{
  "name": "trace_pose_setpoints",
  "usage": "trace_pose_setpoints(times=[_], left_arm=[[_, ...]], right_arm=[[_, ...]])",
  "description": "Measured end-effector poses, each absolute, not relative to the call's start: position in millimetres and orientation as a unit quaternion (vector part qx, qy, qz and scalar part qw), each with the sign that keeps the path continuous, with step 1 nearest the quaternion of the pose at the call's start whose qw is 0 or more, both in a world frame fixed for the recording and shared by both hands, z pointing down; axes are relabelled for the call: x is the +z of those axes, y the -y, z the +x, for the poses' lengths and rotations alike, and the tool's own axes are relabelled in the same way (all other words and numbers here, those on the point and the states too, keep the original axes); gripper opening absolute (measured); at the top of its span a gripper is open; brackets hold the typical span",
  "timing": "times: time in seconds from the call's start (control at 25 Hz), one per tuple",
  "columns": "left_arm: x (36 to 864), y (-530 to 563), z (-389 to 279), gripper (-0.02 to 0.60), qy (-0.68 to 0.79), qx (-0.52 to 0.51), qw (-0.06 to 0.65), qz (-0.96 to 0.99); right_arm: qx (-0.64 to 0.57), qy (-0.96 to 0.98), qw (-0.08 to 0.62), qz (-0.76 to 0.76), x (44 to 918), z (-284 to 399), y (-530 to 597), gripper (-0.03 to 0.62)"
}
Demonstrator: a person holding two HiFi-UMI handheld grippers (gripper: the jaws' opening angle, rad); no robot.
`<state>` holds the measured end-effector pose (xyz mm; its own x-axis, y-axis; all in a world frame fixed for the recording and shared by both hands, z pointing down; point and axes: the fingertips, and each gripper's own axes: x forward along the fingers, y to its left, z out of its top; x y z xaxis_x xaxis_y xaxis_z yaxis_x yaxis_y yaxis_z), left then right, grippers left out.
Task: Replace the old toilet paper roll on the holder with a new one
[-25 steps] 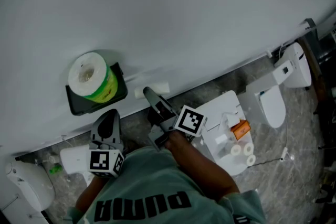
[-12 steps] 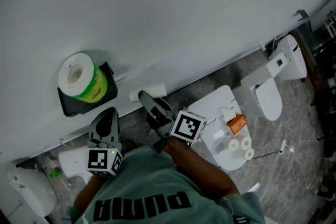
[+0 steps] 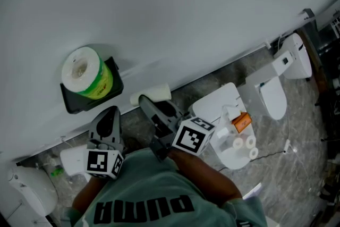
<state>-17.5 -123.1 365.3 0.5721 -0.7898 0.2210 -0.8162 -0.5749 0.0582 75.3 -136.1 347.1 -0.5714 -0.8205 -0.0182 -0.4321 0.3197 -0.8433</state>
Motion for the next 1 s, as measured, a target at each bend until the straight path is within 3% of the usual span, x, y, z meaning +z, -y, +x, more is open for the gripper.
trace_pose_setpoints(times=[1.0], left_arm=[[359.5, 102.0, -103.3, 0.005, 0.519, 0.063, 0.096, 0.847]], right_arm=[[-0.164, -0.91, 0.052, -0.377, 265.2, -34.1, 98.8, 0.189]])
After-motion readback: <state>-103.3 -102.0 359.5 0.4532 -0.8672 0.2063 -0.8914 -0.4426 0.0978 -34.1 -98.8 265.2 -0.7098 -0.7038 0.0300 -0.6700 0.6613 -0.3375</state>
